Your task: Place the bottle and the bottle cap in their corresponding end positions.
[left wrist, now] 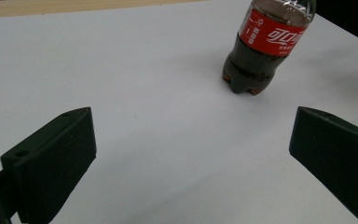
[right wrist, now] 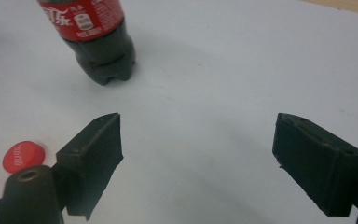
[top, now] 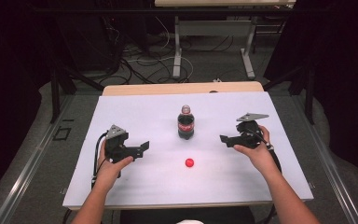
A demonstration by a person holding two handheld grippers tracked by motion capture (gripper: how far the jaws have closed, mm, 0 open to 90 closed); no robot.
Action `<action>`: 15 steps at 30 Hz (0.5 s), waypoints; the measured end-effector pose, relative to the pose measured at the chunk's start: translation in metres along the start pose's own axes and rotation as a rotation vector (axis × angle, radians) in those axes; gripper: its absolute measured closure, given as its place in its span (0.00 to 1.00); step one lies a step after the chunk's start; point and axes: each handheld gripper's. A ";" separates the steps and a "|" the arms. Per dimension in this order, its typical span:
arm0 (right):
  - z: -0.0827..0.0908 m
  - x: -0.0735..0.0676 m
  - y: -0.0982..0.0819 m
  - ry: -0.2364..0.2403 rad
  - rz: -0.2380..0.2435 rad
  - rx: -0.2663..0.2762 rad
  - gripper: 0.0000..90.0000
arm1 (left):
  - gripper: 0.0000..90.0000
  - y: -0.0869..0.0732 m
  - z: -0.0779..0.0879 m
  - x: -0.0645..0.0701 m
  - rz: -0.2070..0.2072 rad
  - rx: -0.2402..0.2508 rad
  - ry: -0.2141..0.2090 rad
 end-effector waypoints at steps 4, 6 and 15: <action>0.003 0.016 -0.014 -0.047 -0.060 0.032 0.16 | 0.01 -0.002 0.000 -0.006 0.010 -0.008 0.019; 0.004 0.025 -0.023 -0.041 -0.109 0.043 0.16 | 0.01 -0.004 0.000 -0.009 0.020 -0.005 0.022; -0.001 0.051 -0.056 -0.061 -0.201 0.060 0.16 | 0.01 -0.009 -0.005 -0.019 0.052 -0.017 0.034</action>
Point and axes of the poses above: each handheld gripper's, and its own axes: z roughly backward along the jaws, y roughly out of its top, x roughly to its right, and after that the axes turned 10 degrees about -x, right-handed
